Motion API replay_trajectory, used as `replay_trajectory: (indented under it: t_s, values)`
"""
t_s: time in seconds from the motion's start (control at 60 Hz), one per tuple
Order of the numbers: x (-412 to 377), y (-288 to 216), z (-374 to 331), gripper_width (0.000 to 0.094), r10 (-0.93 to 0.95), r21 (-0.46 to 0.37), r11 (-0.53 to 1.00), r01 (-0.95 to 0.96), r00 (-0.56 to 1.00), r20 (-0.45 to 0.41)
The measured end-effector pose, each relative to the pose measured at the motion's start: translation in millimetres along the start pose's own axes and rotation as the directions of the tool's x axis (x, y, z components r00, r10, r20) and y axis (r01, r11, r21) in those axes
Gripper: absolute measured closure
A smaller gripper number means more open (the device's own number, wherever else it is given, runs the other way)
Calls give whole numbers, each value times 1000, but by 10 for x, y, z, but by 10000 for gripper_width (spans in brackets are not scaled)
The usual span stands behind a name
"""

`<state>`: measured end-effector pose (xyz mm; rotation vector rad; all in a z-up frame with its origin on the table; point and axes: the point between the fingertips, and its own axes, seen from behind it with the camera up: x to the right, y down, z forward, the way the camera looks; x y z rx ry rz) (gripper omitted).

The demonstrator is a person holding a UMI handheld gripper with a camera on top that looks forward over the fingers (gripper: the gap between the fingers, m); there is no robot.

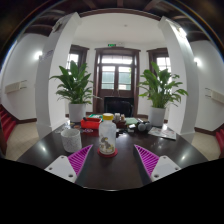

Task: Pour water

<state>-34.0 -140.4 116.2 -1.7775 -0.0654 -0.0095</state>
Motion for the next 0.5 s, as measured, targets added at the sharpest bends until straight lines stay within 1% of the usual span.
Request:
replay_trajectory:
  t_s: [0.167, 0.333, 0.5]
  values:
    - [-5, -158, -137, 137, 13, 22, 1000, -13, 1000, 1]
    - [-53, -227, -205, 132, 33, 27, 999, -33, 999, 8]
    - [-42, -270, -209, 131, 31, 37, 999, -31, 999, -8]
